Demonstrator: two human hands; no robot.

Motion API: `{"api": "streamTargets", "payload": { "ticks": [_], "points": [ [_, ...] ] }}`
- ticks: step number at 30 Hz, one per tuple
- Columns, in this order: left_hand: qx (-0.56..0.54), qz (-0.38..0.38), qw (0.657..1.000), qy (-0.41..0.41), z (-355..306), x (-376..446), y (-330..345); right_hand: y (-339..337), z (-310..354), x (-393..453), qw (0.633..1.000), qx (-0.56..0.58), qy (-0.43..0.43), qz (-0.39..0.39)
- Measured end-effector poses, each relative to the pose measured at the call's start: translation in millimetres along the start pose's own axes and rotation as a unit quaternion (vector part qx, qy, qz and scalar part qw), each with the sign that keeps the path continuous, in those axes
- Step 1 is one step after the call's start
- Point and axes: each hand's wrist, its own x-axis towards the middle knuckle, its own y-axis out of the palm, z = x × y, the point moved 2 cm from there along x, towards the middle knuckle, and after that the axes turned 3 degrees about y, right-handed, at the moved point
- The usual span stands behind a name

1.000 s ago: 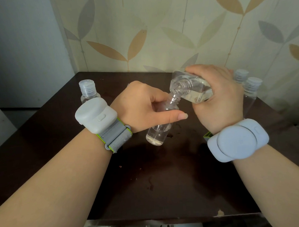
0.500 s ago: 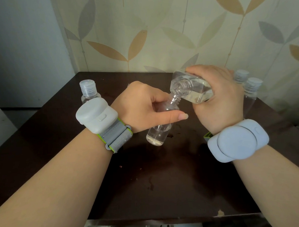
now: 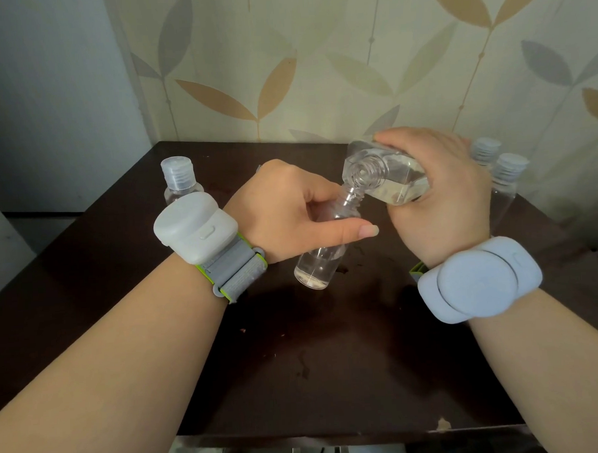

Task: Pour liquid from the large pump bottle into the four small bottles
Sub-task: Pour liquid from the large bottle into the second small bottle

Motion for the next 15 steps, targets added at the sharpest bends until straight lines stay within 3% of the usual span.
{"api": "streamTargets", "payload": {
  "ticks": [15],
  "points": [
    [-0.012, 0.001, 1.000, 0.001, 0.2, -0.4, -0.6, -2.3, 1.2, 1.4, 1.000, 0.003, 0.005, 0.003]
  ]
}}
